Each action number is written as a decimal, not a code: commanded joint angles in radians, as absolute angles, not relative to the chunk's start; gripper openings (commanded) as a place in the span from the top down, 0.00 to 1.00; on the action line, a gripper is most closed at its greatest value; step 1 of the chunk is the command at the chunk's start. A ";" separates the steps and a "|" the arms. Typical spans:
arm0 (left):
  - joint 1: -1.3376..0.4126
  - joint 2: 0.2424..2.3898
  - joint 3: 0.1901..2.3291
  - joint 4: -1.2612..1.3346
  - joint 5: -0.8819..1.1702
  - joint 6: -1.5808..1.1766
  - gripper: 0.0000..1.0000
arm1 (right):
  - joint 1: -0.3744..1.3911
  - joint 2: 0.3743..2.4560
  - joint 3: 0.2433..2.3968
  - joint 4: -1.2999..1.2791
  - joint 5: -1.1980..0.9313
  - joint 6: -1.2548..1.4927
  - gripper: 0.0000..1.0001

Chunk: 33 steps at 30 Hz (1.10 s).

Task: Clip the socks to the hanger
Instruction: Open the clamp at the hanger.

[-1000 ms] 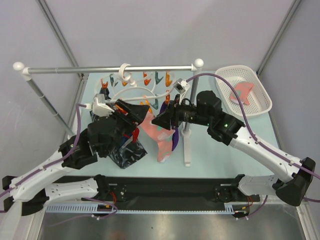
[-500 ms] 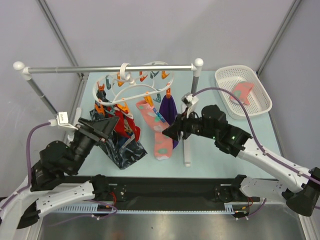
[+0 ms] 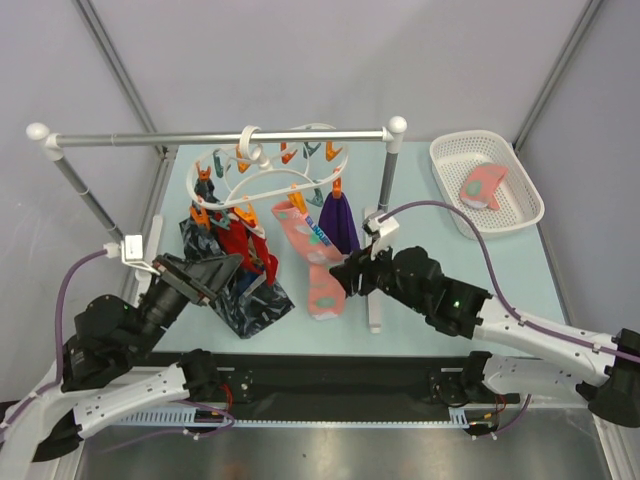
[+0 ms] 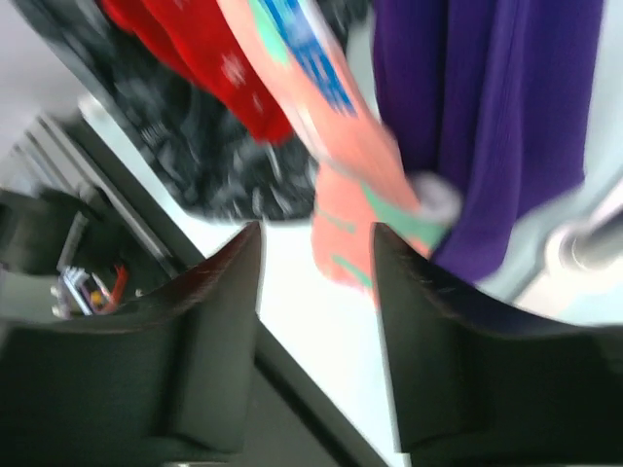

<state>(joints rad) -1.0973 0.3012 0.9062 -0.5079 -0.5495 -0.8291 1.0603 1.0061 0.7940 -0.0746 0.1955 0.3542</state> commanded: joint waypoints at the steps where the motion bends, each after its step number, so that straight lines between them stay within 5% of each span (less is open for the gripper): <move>1: -1.098 0.316 0.887 -0.489 -0.499 -0.810 0.37 | 1.057 0.976 0.865 0.127 0.238 0.298 0.51; 6: -1.098 0.284 0.830 -0.456 -0.488 -0.844 0.38 | 1.065 1.002 0.937 0.245 0.157 0.151 0.69; 15: -1.098 0.302 0.807 -0.413 -0.420 -0.851 0.38 | 1.054 1.081 0.957 0.417 0.086 -0.178 0.56; 33: -1.098 0.311 0.779 -0.357 -0.374 -0.841 0.37 | 1.017 1.124 0.897 0.496 0.069 -0.488 0.55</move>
<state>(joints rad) -1.0973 0.2947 0.7830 -0.4007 -0.3954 -0.8383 1.0275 1.1358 0.8967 0.4461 0.0704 -0.4400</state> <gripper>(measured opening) 0.629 0.457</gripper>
